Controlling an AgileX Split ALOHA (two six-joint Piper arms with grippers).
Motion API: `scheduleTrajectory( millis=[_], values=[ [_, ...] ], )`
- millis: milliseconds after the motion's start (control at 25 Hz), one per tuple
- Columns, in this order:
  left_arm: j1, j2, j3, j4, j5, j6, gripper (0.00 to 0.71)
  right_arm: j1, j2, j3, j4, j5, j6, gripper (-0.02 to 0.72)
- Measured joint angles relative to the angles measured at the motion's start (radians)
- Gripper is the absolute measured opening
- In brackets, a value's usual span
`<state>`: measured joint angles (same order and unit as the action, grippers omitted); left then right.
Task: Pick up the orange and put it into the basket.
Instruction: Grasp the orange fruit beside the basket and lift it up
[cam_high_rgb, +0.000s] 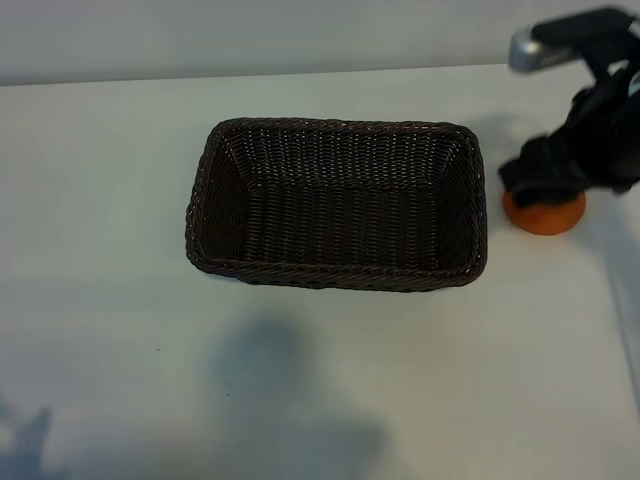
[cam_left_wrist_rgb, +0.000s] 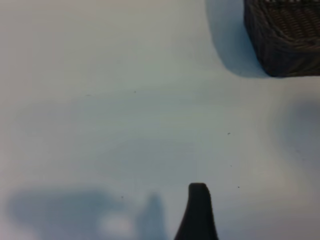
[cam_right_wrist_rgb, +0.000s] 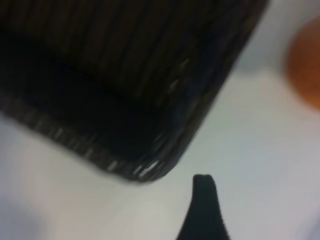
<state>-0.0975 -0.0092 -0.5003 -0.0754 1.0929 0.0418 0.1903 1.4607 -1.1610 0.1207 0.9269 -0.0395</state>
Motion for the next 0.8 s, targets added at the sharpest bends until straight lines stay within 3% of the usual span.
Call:
scheduleTrajectory(
  millis=[120,240,520,800],
  values=[
    [-0.004,0.000,0.000,0.000,0.000,0.005,0.592,-0.001,0.021,-0.079,-0.121,0.000,0.085,0.527],
    [-0.004,0.000,0.000,0.000,0.000,0.004,0.592,-0.018,0.077,-0.172,-0.183,0.015,0.119,0.527],
    [-0.004,0.000,0.000,0.000,0.000,0.004,0.592,-0.081,0.294,-0.344,-0.200,0.074,0.129,0.563],
    [-0.004,0.000,0.000,0.000,0.000,0.004,0.592,-0.131,0.441,-0.378,-0.203,0.096,0.129,0.568]
  ],
)
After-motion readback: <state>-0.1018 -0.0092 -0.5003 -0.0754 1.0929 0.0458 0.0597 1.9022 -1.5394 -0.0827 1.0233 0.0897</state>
